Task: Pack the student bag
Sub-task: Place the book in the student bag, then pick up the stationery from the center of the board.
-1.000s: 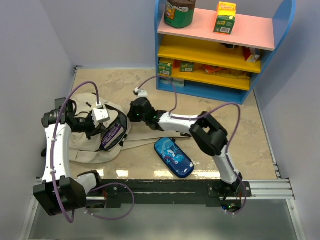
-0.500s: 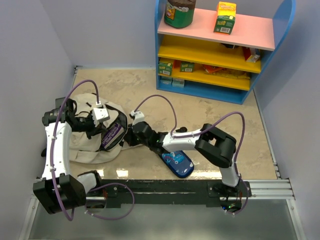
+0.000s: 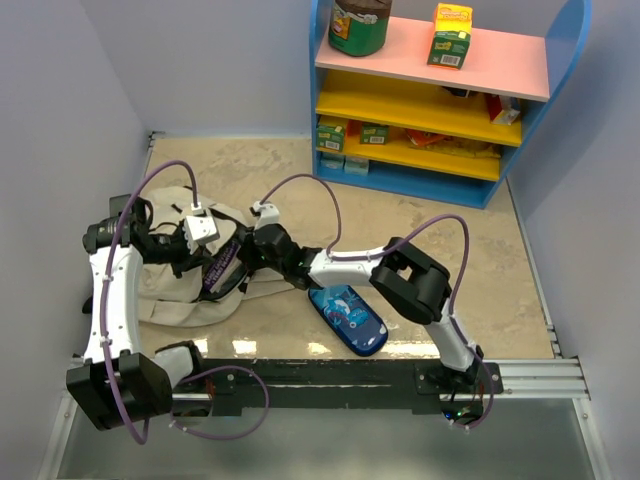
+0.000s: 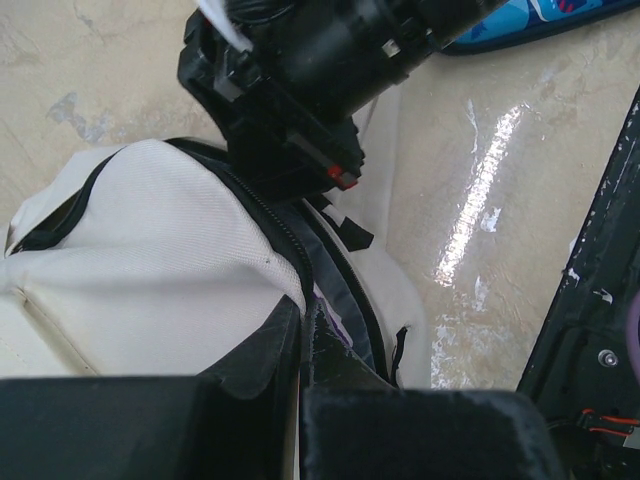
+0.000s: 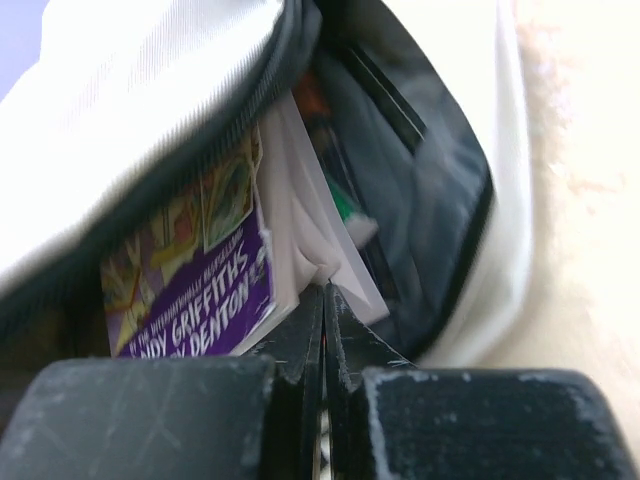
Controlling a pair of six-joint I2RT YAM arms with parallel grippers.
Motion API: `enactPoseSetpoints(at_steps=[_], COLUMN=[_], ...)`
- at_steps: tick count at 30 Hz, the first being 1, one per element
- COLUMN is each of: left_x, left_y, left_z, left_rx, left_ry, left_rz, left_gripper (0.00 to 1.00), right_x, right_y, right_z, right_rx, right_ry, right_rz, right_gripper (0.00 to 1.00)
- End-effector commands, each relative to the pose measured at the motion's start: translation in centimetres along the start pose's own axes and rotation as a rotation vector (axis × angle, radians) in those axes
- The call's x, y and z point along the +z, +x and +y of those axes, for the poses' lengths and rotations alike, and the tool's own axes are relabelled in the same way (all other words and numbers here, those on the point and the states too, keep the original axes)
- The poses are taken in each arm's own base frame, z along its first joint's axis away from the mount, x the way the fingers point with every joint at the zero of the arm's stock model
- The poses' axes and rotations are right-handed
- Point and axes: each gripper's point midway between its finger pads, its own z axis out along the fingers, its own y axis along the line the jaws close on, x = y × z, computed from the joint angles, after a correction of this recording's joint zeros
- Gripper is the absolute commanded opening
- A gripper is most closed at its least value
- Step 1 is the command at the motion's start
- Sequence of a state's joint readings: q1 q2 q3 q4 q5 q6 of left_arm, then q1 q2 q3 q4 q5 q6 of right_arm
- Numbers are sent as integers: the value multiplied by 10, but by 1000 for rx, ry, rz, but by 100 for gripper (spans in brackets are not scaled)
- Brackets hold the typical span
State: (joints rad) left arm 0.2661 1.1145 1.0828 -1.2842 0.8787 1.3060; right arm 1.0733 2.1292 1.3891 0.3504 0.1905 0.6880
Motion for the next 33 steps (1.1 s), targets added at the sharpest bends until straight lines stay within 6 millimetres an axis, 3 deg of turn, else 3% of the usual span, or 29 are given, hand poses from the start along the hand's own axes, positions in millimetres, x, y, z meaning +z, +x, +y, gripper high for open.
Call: enactPoseSetpoints(at_steps=[1,3,6,9,11,12,13,15,16,17,19,20,21,22,23,25,28,33], left_x=[-6,-6,-7,-7,-6,-6,-5,-3,-2,-2,-1,-1,-1,0,0,2,3,3], left_y=[-26,-26,-26,-26,-25,-24,-24,-22,-22,-21,-21,-21,-20,-19,-18,-16,-13,-14], left_z=[-6,-6,-5,-4,-4,-4,-4,-4,-4,-4,-4,-4,-4,-5,-5,-6,-6,-5], left_rx=[58,58,61,65,62,58,53,51,53,47,48,48,49,50,46,42,38,38], left_ry=[2,1,-3,-5,-1,2,6,13,16,19,21,22,21,25,25,32,36,38], left_rz=[-81,-81,-81,-77,-74,-77,-76,-78,-79,-81,-81,-79,-78,-77,-75,-73,-70,-70], left_gripper=[0,0,0,0,0,0,0,0,0,0,0,0,0,0,0,0,0,0], right_x=[18,27,32,22,3,-5,-20,-39,-49,-65,-88,-102,-113,-127,-139,-161,-188,-213], right_y=[-16,-6,-9,-3,-8,-12,-18,-23,-20,-36,-26,-36,-29,-16,-19,2,15,33], right_z=[23,23,30,21,6,-4,-21,-40,-63,-61,-89,-92,-99,-120,-119,-140,-151,-165], right_rx=[6,3,-7,-23,-32,-29,-19,-23,-37,-48,-84,-78,-79,-72,-60,-36,16,54], right_ry=[-48,-54,-70,-51,-15,14,43,99,178,196,310,335,365,438,446,511,527,541], right_rz=[-29,3,15,41,40,35,33,32,26,-6,23,-3,24,47,42,86,102,124], right_gripper=[0,0,0,0,0,3,20,35,48,55,68,71,74,78,80,87,93,99])
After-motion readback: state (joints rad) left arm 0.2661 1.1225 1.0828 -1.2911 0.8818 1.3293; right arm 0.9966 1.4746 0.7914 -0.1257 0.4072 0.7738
